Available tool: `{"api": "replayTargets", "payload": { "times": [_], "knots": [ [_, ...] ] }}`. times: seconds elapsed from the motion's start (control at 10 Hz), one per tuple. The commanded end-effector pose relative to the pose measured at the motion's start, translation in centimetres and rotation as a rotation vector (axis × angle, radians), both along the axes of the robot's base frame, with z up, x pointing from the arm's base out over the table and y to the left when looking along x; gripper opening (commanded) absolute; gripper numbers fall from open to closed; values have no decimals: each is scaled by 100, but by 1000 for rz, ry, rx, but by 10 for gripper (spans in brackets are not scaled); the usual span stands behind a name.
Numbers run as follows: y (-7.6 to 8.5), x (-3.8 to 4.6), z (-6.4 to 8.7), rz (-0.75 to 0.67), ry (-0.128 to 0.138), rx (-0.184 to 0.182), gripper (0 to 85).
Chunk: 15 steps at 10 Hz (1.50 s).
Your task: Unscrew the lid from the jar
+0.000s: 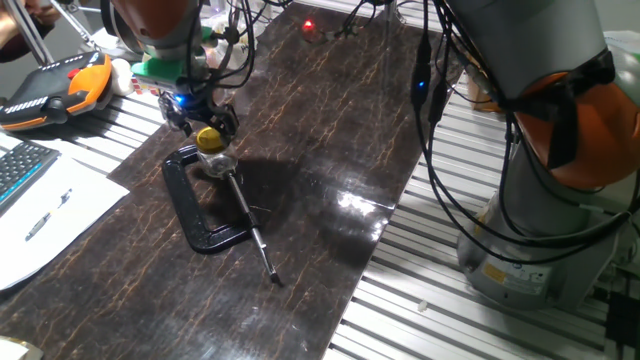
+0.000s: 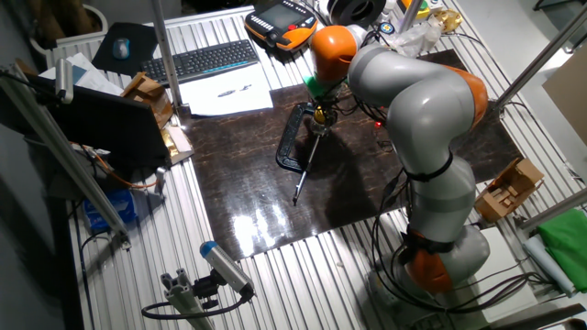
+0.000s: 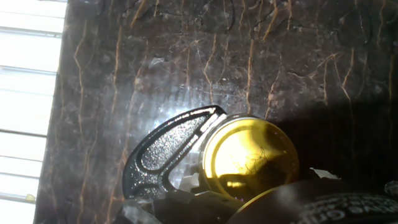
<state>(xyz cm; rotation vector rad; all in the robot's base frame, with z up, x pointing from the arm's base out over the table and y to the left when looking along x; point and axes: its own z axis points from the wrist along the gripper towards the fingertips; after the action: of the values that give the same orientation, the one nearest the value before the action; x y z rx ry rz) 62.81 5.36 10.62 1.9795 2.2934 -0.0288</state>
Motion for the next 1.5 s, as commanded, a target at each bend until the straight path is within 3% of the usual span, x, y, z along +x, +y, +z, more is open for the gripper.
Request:
{"api": "replayTargets", "payload": {
  "times": [0.0,0.3,1.4],
  "knots": [
    [-17,-1,-9,-2,-1,4,850],
    [-18,8,-46,-31,0,19,850],
    [-22,42,-138,-42,7,9,850]
  ]
}}
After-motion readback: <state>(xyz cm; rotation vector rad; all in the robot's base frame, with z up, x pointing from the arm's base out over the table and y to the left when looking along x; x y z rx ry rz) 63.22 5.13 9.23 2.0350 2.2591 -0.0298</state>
